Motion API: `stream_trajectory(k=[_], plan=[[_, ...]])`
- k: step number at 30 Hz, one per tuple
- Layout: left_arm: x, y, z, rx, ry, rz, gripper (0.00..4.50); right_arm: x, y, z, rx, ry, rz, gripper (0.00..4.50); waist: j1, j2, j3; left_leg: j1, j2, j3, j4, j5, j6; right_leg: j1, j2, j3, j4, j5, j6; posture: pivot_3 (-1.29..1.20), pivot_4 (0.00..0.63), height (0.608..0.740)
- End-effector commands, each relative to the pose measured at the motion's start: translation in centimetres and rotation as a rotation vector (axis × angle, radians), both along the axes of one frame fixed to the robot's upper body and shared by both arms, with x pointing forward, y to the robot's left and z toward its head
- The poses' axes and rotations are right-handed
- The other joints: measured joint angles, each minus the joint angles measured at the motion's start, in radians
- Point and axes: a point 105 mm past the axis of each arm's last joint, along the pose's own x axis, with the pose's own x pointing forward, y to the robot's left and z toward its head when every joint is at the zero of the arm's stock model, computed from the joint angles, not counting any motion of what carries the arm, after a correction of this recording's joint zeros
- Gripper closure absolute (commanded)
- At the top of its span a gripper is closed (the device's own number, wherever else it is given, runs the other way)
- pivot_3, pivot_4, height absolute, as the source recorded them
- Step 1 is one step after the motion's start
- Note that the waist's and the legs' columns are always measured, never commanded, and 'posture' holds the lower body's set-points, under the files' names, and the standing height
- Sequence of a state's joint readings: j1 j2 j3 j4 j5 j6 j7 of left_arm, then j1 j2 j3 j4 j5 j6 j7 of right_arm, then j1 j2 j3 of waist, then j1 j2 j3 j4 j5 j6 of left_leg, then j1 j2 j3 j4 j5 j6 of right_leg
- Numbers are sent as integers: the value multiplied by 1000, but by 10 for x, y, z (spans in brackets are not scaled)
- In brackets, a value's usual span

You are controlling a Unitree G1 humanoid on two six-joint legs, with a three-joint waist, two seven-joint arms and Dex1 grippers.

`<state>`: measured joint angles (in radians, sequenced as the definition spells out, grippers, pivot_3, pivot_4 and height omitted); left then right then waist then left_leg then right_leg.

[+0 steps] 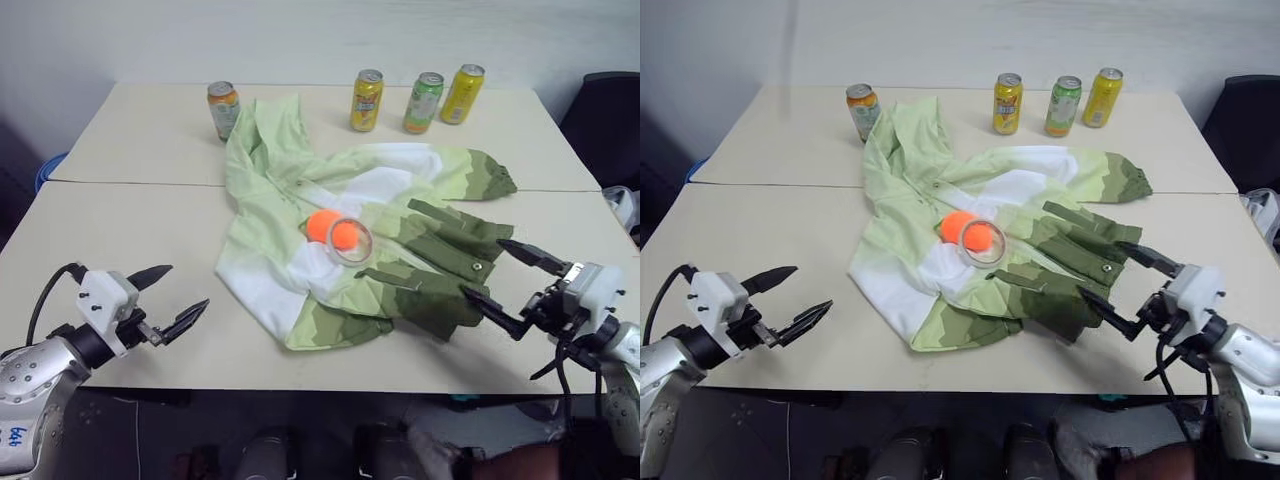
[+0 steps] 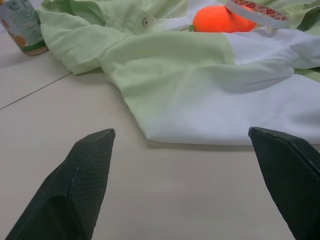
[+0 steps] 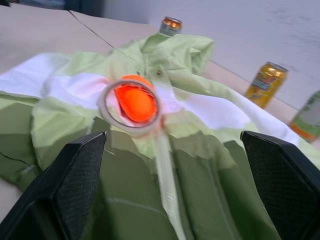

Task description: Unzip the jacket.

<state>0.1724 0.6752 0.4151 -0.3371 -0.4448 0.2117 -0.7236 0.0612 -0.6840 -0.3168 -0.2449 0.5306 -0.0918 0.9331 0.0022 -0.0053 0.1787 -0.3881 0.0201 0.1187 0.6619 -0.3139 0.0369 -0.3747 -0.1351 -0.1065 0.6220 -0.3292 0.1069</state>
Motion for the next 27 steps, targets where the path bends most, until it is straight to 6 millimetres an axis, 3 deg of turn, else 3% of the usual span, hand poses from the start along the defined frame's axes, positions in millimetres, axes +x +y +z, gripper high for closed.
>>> stream_trajectory(k=[1,10,18,21,27], plan=[[-2,-6,0,40,-11,-36,0,-7,14,9,-10,-8,65,18,-1,0,0,0,0,0,0,0,0,0,0,0,0,0,0,0,150,740],[-9,2,-7,-76,95,-55,0,-8,14,3,-31,18,51,18,-4,0,0,0,0,0,0,0,0,0,0,0,0,0,0,0,150,740],[-10,-10,3,-123,91,-143,0,-5,16,1,-5,11,68,18,-3,0,0,0,0,0,0,0,0,0,1,0,0,0,0,0,150,740],[-12,-21,8,-145,125,-212,0,-3,39,8,34,70,183,18,-5,0,0,0,0,0,0,0,0,0,1,0,0,0,0,0,150,740],[-4,-42,18,-145,105,-308,0,34,97,17,-8,319,260,18,-24,1,0,0,1,-1,0,2,-2,-1,1,0,3,0,-1,0,150,740]])
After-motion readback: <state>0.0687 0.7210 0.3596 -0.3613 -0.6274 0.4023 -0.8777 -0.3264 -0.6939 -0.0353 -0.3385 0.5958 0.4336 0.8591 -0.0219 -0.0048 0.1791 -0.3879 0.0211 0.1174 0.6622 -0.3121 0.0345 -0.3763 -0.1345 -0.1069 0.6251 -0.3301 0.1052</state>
